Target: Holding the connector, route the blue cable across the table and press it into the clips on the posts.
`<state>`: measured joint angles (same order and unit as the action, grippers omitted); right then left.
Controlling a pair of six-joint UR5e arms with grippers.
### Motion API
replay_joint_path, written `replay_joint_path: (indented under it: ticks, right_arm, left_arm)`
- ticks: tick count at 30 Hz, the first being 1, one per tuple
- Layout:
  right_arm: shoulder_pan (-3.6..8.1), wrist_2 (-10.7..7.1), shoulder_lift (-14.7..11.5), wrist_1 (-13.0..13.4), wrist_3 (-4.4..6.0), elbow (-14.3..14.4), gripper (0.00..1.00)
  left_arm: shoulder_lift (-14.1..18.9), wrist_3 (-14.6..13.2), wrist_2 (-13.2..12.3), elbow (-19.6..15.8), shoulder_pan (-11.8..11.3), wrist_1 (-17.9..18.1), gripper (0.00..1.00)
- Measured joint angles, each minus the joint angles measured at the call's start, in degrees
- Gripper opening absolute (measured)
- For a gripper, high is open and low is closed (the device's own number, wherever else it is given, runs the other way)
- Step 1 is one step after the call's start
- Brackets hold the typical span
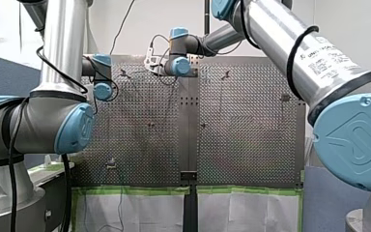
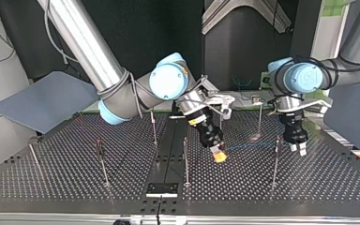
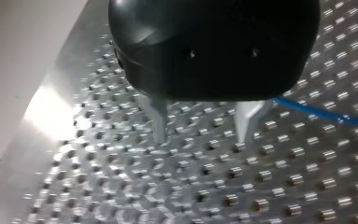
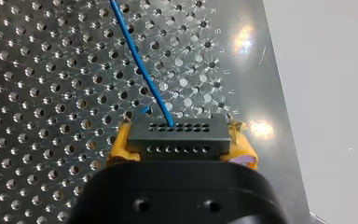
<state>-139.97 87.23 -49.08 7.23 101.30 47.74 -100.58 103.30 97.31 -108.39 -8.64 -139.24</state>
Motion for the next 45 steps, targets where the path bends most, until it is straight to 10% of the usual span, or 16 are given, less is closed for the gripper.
replay_joint_path:
  ticks: [19, 31, 45]
  right_arm:
    - [0.00, 0.04, 0.0, -1.1, -0.30, 0.0, 0.00]
    - [0.09, 0.19, 0.0, -1.6, -0.32, 0.0, 0.00]
    - [0.26, 2.44, 0.0, -2.6, -0.38, 0.0, 0.00]
  left_arm:
    - [4.5, 8.3, 0.1, -7.4, 2.3, -2.1, 1.00]
    - [11.0, 13.4, -2.6, -13.8, 2.9, 3.2, 1.00]
    - [19.2, 7.6, -2.7, -18.3, 5.7, -2.3, 1.00]
